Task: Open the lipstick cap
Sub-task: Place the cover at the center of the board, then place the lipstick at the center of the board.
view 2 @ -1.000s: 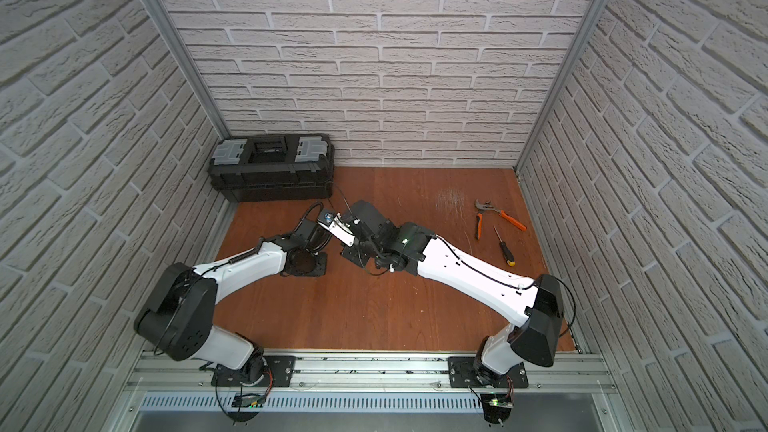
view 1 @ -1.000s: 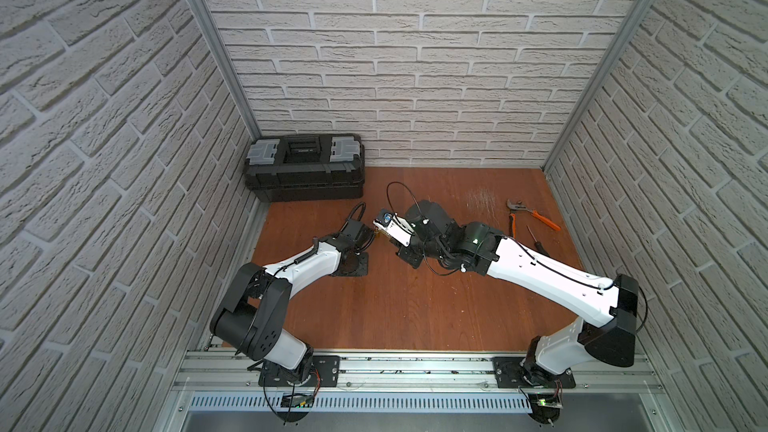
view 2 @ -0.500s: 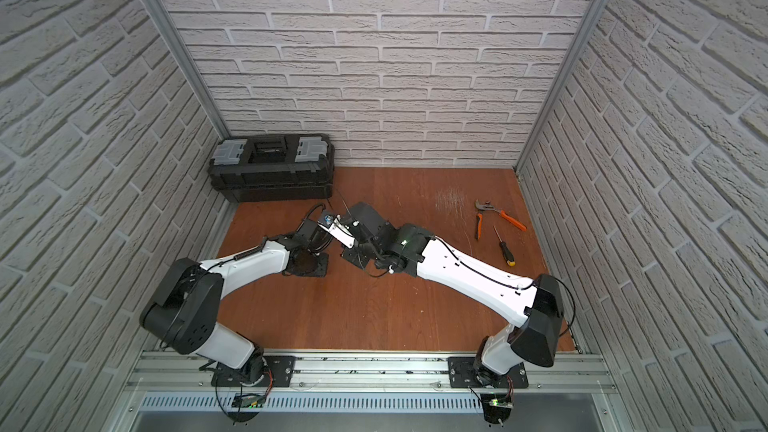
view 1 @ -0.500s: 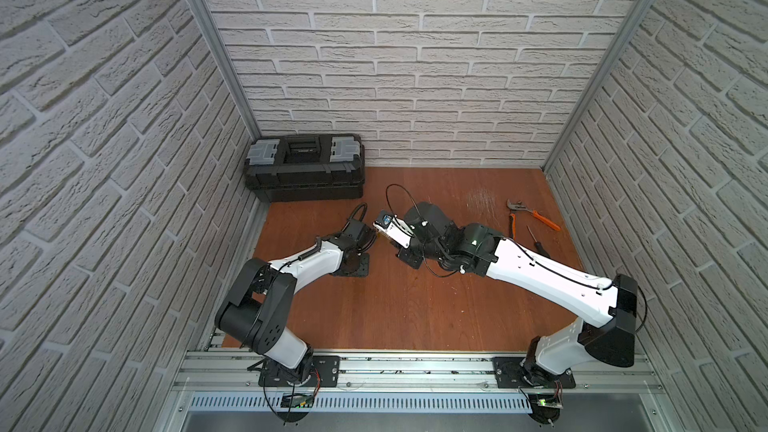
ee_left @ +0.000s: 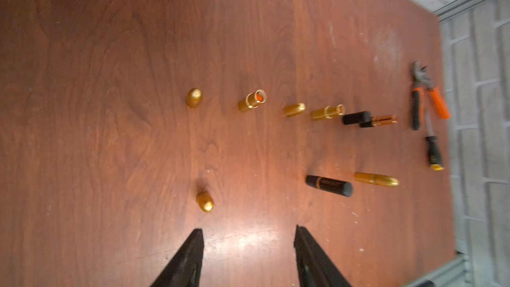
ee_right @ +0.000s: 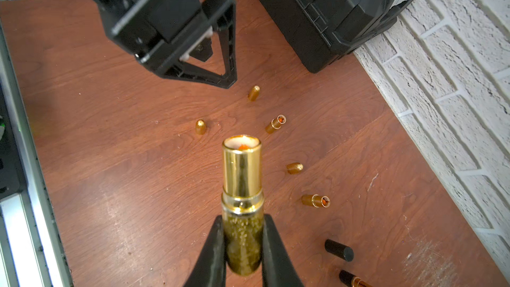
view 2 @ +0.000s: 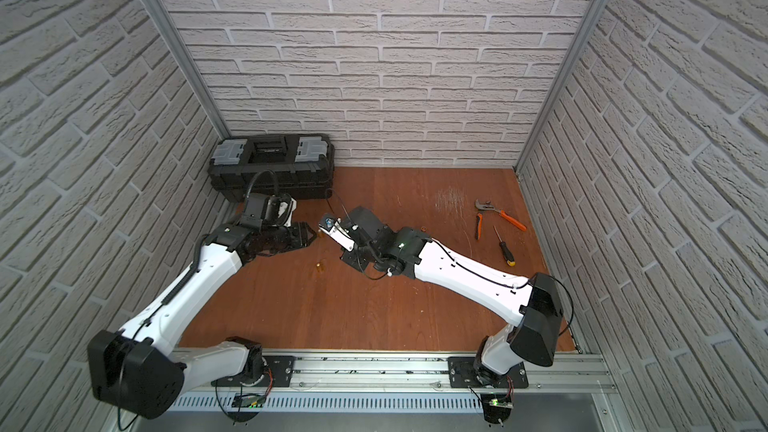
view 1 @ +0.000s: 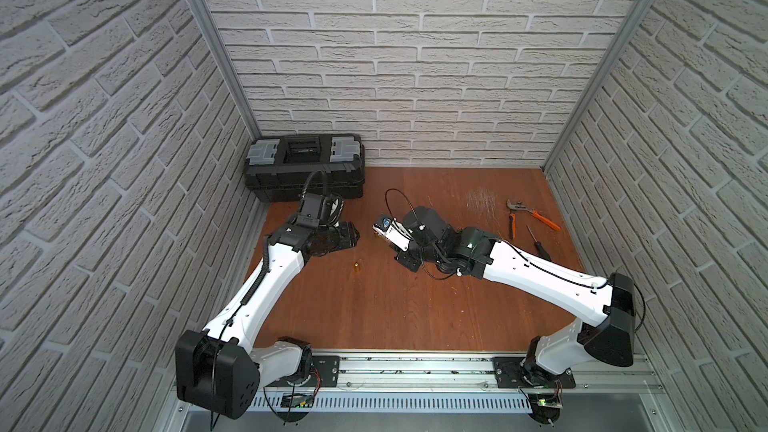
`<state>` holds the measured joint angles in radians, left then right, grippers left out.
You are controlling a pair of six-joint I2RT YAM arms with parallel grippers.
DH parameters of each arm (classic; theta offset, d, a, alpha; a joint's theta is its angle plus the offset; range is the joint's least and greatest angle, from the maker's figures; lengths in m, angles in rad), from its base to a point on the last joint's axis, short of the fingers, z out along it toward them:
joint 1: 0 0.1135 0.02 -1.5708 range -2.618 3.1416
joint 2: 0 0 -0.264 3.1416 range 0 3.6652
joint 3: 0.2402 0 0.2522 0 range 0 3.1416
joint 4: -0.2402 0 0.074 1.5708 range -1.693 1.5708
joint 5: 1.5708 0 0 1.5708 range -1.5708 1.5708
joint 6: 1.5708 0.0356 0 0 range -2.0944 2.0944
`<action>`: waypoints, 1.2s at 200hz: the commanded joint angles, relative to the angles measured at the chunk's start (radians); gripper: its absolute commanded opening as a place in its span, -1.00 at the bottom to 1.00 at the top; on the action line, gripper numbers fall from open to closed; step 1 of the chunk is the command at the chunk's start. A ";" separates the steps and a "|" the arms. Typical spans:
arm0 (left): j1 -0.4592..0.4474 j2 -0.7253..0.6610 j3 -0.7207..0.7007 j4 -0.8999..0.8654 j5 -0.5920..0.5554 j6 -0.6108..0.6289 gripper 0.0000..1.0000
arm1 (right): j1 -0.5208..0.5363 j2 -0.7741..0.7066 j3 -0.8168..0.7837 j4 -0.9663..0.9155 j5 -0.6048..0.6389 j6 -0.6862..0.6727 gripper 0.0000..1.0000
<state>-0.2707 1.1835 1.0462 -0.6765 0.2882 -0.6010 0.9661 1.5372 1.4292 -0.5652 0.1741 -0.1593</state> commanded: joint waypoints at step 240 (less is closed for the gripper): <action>0.037 0.018 0.046 0.003 0.473 -0.064 -0.34 | 0.006 0.129 0.077 0.090 -0.053 0.020 -0.94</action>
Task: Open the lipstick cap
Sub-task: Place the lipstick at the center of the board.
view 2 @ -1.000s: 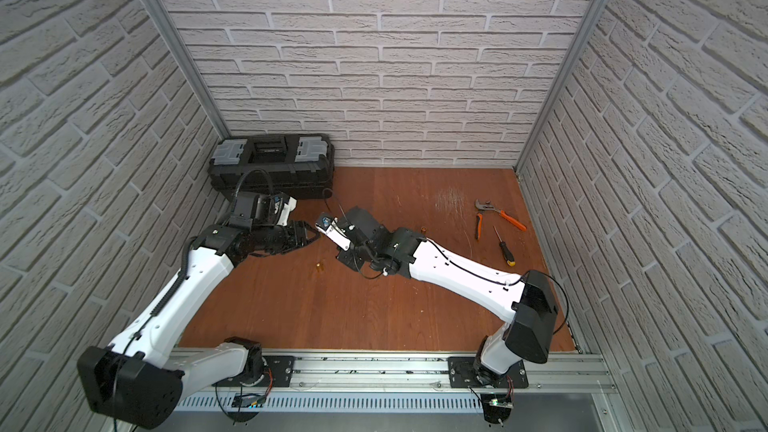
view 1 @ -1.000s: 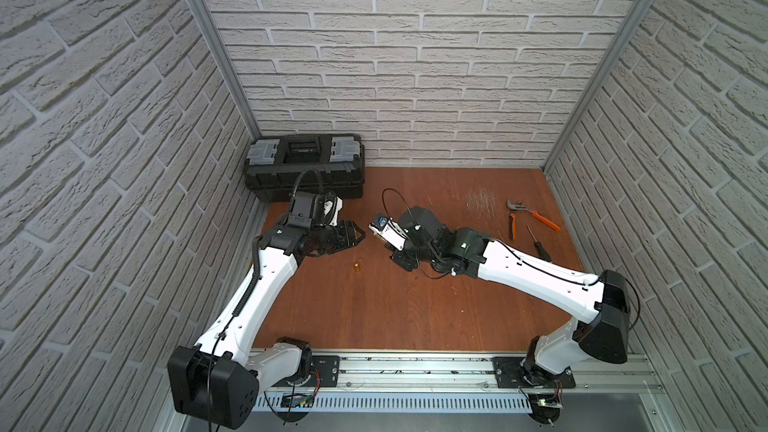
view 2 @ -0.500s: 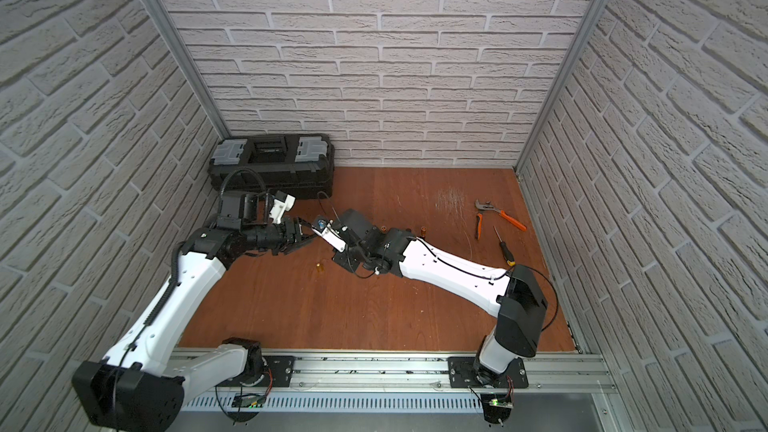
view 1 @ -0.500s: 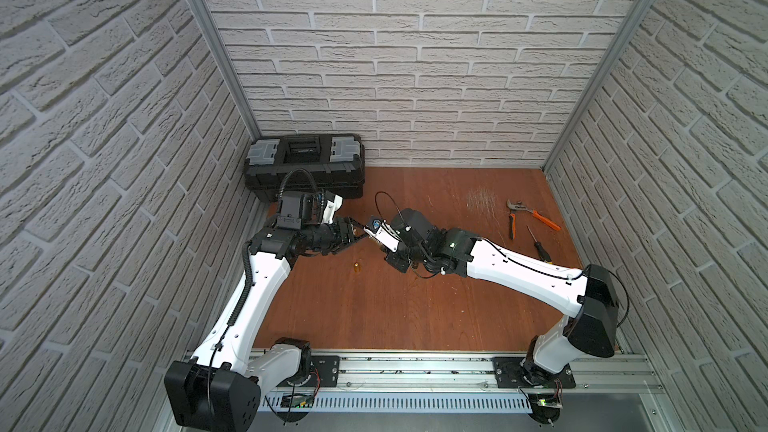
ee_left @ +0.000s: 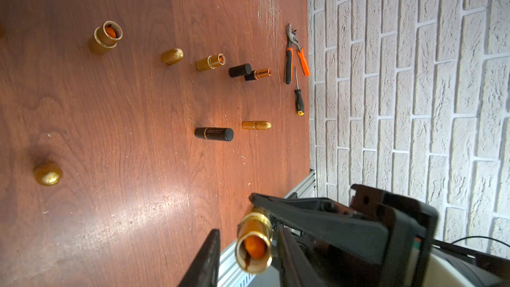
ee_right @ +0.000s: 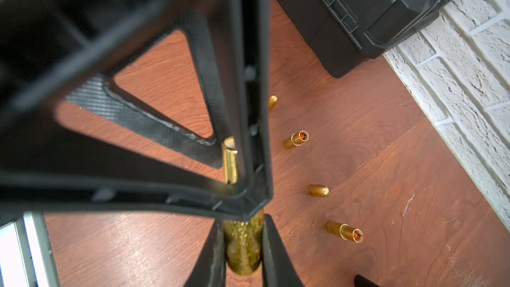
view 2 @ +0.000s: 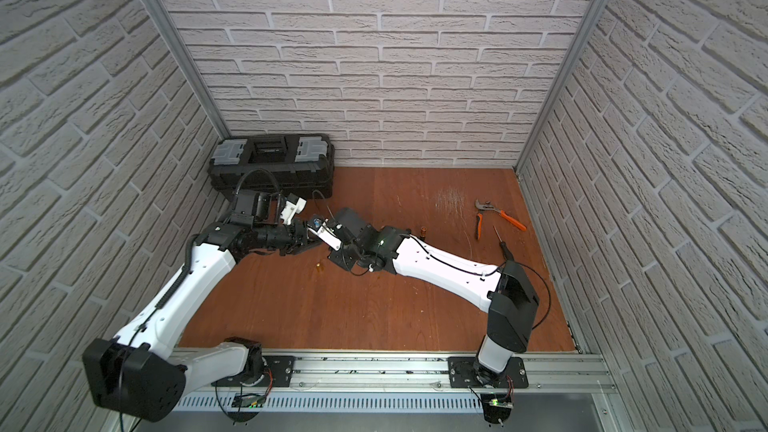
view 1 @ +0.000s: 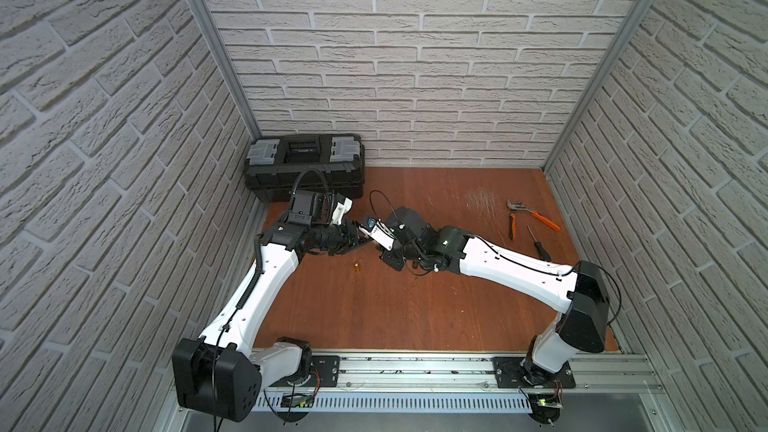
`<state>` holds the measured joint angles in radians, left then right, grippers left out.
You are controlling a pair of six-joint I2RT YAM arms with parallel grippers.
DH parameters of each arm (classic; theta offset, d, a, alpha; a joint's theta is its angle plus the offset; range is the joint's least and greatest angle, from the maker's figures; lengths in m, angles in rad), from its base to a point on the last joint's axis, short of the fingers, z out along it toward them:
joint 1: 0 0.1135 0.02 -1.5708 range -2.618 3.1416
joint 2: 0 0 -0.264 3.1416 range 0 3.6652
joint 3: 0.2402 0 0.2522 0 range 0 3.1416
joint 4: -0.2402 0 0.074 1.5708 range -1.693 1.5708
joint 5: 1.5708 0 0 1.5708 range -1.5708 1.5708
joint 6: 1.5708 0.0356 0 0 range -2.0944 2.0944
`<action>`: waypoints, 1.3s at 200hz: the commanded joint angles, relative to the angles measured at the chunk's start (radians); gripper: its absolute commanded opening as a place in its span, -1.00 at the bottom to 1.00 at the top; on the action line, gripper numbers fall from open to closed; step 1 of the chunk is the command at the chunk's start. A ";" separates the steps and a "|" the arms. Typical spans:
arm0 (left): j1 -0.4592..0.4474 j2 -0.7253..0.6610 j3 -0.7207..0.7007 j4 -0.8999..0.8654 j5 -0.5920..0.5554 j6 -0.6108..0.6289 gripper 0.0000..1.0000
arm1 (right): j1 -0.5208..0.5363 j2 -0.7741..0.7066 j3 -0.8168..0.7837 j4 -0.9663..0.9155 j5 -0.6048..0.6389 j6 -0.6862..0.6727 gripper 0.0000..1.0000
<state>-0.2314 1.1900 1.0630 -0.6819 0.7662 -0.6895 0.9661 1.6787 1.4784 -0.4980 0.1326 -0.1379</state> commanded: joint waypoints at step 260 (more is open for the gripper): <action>-0.069 0.058 0.046 0.001 -0.399 0.071 -0.74 | 0.006 -0.160 -0.003 -0.041 0.148 -0.040 -0.22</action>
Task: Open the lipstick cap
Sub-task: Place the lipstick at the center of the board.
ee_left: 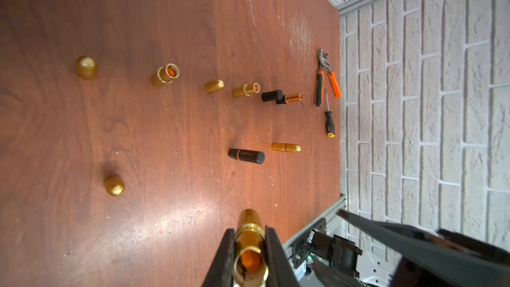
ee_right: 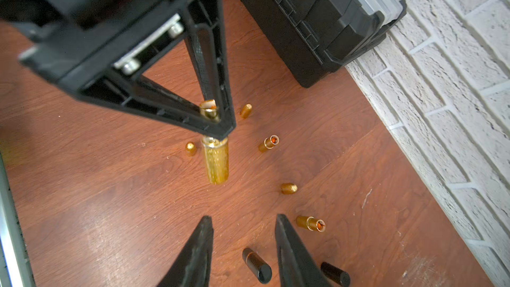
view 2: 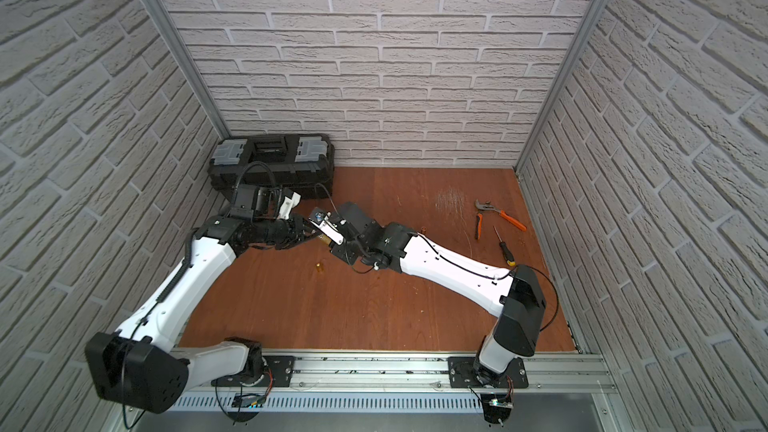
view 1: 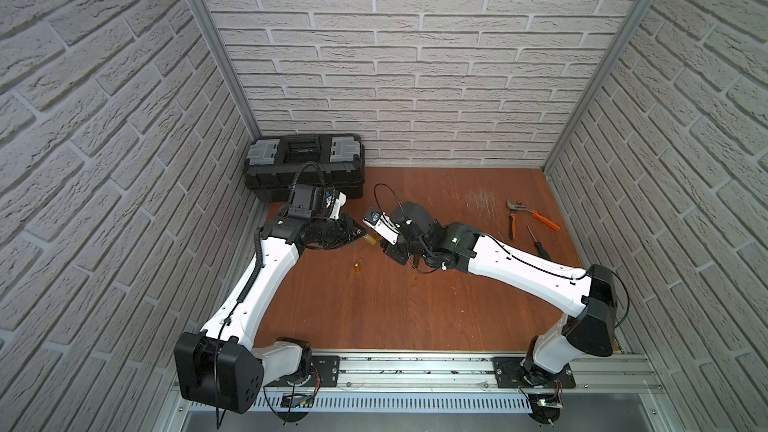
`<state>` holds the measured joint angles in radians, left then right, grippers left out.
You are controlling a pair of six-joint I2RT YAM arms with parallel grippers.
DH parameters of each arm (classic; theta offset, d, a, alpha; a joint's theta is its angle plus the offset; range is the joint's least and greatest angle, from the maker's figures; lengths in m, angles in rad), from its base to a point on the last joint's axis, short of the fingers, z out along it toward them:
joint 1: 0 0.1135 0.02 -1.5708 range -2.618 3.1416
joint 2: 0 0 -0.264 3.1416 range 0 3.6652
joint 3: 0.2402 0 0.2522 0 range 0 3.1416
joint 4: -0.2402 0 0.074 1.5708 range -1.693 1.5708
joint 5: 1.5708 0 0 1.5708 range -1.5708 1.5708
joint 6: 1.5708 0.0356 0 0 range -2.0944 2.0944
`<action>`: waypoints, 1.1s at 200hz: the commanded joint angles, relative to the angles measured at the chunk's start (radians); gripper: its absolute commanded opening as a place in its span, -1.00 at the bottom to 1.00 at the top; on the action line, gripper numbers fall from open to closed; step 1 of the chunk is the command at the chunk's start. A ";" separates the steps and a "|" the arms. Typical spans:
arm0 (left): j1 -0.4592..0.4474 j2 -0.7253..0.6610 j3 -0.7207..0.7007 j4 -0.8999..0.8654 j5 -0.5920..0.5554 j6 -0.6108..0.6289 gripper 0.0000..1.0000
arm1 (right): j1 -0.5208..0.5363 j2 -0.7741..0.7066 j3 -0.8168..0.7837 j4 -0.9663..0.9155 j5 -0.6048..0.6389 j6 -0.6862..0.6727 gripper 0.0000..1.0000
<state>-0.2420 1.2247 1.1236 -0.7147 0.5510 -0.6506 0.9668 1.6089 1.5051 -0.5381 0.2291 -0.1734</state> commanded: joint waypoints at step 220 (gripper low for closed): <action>-0.467 0.294 -0.235 0.374 -0.709 0.115 -0.68 | 0.006 -0.215 -0.143 -0.036 0.174 0.048 -0.26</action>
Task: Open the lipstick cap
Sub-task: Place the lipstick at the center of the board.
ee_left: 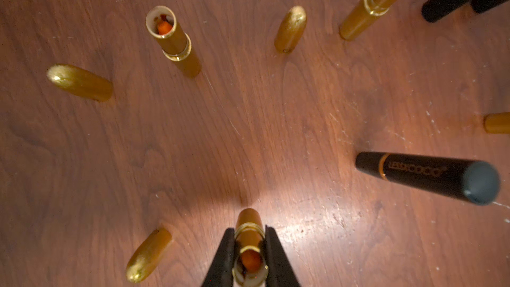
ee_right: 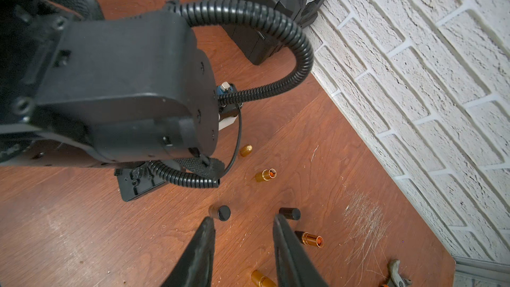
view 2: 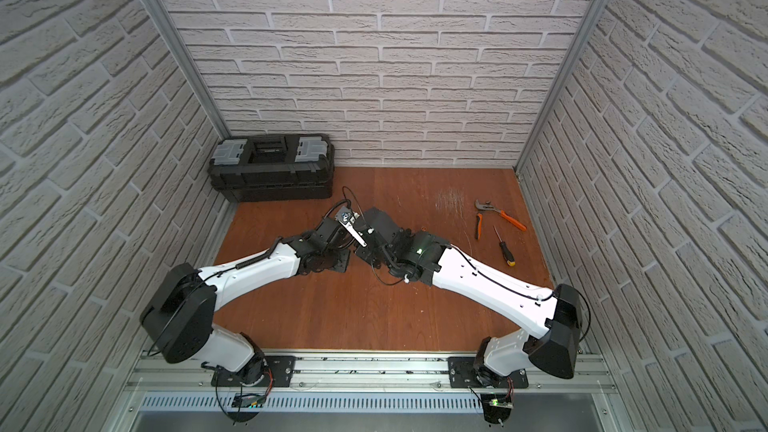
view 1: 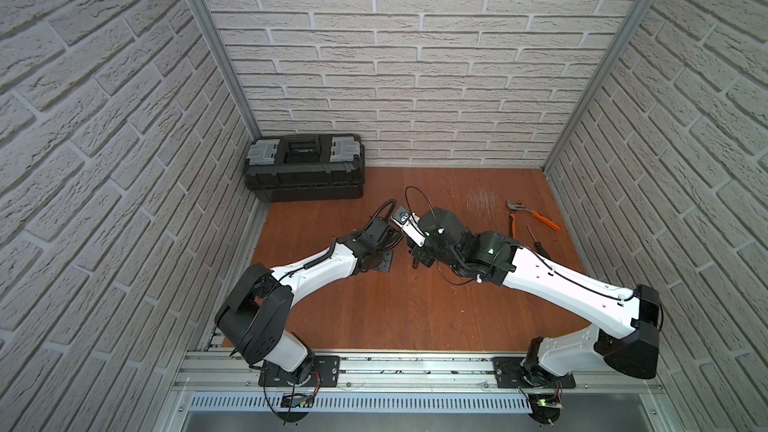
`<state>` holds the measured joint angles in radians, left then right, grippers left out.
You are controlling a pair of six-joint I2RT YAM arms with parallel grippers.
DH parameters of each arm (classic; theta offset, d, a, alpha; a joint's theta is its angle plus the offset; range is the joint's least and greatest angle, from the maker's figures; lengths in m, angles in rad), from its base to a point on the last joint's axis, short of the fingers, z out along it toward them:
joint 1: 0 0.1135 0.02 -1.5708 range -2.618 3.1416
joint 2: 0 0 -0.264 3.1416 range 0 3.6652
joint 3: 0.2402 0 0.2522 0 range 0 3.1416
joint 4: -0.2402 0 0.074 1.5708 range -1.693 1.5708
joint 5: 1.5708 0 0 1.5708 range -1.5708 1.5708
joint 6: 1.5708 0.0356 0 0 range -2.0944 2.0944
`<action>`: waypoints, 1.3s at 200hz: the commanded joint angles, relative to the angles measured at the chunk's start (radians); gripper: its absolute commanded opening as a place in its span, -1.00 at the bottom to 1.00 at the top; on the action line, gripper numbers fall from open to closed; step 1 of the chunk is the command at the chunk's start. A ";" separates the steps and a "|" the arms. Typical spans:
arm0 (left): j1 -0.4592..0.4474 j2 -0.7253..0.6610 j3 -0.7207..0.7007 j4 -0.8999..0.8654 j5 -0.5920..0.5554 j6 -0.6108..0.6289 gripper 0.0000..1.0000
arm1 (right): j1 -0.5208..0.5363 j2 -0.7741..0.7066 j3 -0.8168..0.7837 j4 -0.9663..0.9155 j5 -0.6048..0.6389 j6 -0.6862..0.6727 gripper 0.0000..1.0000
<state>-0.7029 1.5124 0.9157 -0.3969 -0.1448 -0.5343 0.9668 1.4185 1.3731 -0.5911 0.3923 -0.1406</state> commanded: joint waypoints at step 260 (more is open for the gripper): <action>-0.015 0.059 0.311 -0.210 0.197 0.051 0.09 | 0.022 -0.106 0.086 -0.070 0.039 -0.012 -0.28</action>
<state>-0.7025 1.4906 1.1774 -0.5652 -0.0177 -0.5175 0.9798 1.3876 1.4200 -0.6411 0.3931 -0.1390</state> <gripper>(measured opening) 0.545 0.362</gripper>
